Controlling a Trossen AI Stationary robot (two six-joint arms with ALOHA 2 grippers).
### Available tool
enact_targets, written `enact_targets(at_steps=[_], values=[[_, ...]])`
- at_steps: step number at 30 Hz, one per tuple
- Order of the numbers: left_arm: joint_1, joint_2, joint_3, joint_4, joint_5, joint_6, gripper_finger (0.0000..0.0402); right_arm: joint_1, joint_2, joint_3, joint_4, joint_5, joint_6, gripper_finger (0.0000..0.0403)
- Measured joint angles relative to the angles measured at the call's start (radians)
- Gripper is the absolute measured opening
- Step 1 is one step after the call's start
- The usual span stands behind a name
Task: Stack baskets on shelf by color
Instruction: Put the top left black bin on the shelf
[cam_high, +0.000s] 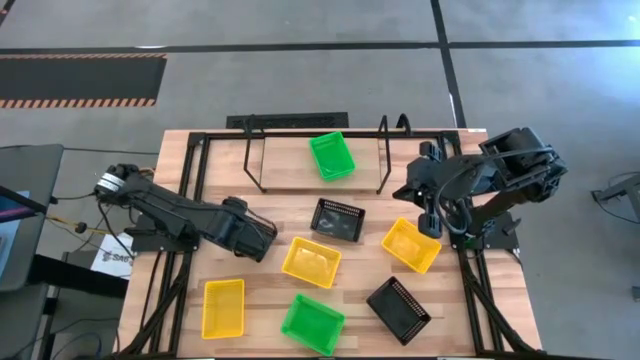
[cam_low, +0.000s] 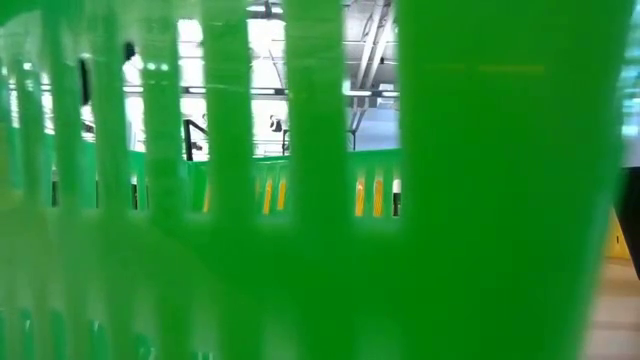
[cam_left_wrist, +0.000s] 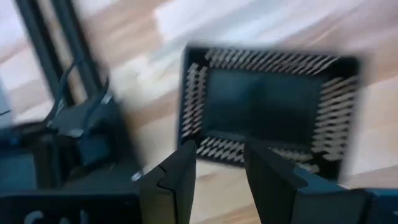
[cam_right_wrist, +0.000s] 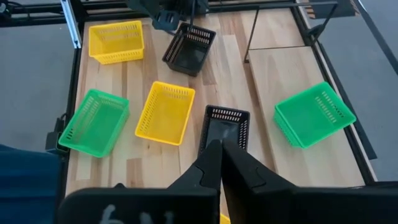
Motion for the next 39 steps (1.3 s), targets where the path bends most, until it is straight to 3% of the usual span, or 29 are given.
enact_targets(at_steps=[5,23,31,39], values=[[0.003,-0.012,-0.111,0.003,0.082,-0.009,0.0123,0.000,-0.009,0.000,0.000,0.000,-0.006,0.0026],[0.222,-0.214,-0.429,0.366,0.191,0.102,0.0123,-0.048,-0.007,0.000,0.000,0.000,-0.055,0.0021],[0.271,-0.216,-0.490,0.451,0.196,0.172,0.0123,-0.048,-0.007,0.000,0.000,0.000,-0.048,0.0024],[0.278,-0.216,-0.471,0.460,0.189,0.247,0.0123,-0.048,-0.007,0.000,0.002,0.000,-0.045,0.0020]])
